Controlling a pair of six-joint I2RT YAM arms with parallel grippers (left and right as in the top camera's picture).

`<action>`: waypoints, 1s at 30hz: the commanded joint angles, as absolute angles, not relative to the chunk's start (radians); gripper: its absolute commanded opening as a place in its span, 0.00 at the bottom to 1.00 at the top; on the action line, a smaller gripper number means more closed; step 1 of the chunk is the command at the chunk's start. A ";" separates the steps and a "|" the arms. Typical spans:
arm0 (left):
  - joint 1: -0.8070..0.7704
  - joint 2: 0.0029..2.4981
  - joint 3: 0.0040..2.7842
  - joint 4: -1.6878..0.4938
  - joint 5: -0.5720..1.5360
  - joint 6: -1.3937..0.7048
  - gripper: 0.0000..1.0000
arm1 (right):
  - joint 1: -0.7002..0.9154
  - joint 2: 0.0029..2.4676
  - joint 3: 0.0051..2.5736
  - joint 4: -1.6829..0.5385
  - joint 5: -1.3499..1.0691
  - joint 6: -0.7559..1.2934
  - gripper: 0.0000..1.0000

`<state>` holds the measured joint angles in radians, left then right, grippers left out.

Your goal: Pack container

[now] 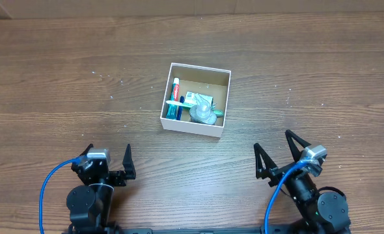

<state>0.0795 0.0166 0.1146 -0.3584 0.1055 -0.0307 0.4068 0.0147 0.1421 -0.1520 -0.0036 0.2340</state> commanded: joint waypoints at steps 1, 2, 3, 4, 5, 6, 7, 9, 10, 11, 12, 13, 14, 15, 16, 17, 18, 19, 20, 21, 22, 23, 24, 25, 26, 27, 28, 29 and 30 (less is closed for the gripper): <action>0.086 0.004 0.106 -0.353 0.117 -0.044 1.00 | 0.410 0.003 0.066 -0.075 -0.021 0.241 1.00; 0.086 0.004 0.106 -0.353 0.117 -0.044 1.00 | 0.410 0.003 0.050 -0.051 -0.021 0.241 1.00; 0.086 0.004 0.106 -0.353 0.117 -0.044 1.00 | 0.410 0.003 0.034 -0.028 -0.022 0.241 1.00; 0.086 0.004 0.106 -0.353 0.117 -0.044 1.00 | 0.410 0.003 0.013 0.004 -0.029 0.241 1.00; 0.086 0.004 0.106 -0.353 0.117 -0.044 1.00 | 0.410 0.003 0.007 0.002 -0.028 0.241 1.00; 0.086 0.004 0.106 -0.354 0.117 -0.045 1.00 | 0.410 0.003 0.008 0.003 -0.028 0.240 1.00; 0.086 0.004 0.106 -0.354 0.117 -0.044 1.00 | 0.411 0.003 0.008 0.003 -0.027 0.240 1.00; 0.086 0.004 0.106 -0.353 0.117 -0.044 1.00 | 0.410 0.003 0.008 0.001 -0.027 0.239 1.00; 0.086 0.004 0.106 -0.354 0.117 -0.044 1.00 | 0.410 0.003 0.008 -0.003 -0.027 0.239 1.00; 0.086 0.004 0.106 -0.353 0.117 -0.045 1.00 | 0.410 0.003 0.008 -0.011 -0.028 0.240 1.00; 0.086 0.004 0.106 -0.353 0.117 -0.045 1.00 | 0.410 0.003 0.008 -0.017 -0.028 0.240 1.00; 0.086 0.004 0.106 -0.354 0.117 -0.044 1.00 | 0.410 0.003 0.008 -0.035 -0.027 0.240 1.00; 0.086 0.004 0.106 -0.354 0.117 -0.044 1.00 | 0.410 0.003 0.008 -0.056 -0.028 0.240 1.00; 0.086 0.004 0.106 -0.353 0.117 -0.044 1.00 | 0.410 0.003 0.008 -0.080 -0.028 0.240 1.00; 0.086 0.004 0.106 -0.353 0.117 -0.045 1.00 | 0.410 0.003 0.008 -0.082 -0.026 0.240 1.00; 0.086 0.004 0.106 -0.353 0.117 -0.044 1.00 | 0.410 0.005 0.008 -0.080 -0.027 0.240 1.00; 0.086 0.004 0.106 -0.353 0.117 -0.044 1.00 | 0.410 0.005 0.008 -0.082 -0.027 0.240 1.00; 0.086 0.004 0.106 -0.354 0.117 -0.044 1.00 | 0.410 0.005 0.008 -0.081 -0.027 0.240 1.00; 0.086 0.004 0.106 -0.354 0.117 -0.044 1.00 | 0.410 0.006 0.008 -0.081 -0.027 0.240 1.00; 0.086 0.004 0.106 -0.354 0.117 -0.044 1.00 | 0.410 0.006 0.008 -0.081 -0.027 0.240 1.00; 0.086 0.004 0.106 -0.353 0.117 -0.044 1.00 | 0.410 0.006 0.008 -0.081 -0.027 0.240 1.00; 0.086 0.004 0.106 -0.353 0.117 -0.044 1.00 | 0.410 0.006 0.008 -0.081 -0.027 0.240 1.00; 0.086 0.004 0.106 -0.354 0.117 -0.044 1.00 | 0.410 0.006 0.008 -0.081 -0.027 0.240 1.00; 0.086 0.004 0.106 -0.354 0.117 -0.045 1.00 | 0.410 0.006 0.008 -0.081 -0.027 0.240 1.00; 0.086 0.004 0.106 -0.353 0.117 -0.044 1.00 | 0.410 0.006 0.008 -0.081 -0.027 0.240 1.00; 0.086 0.004 0.106 -0.354 0.117 -0.045 1.00 | 0.410 0.006 0.008 -0.081 -0.027 0.240 1.00; 0.086 0.004 0.106 -0.354 0.117 -0.045 1.00 | 0.410 0.006 0.008 -0.081 -0.027 0.240 1.00; 0.086 0.004 0.106 -0.353 0.117 -0.044 1.00 | 0.410 0.006 0.008 -0.081 -0.027 0.240 1.00; 0.086 0.004 0.106 -0.353 0.117 -0.044 1.00 | 0.410 0.006 0.008 -0.081 -0.027 0.240 1.00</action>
<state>0.0795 0.0166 0.1146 -0.3584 0.1055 -0.0307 0.4068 0.0147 0.0185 -0.0891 -0.0223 0.2356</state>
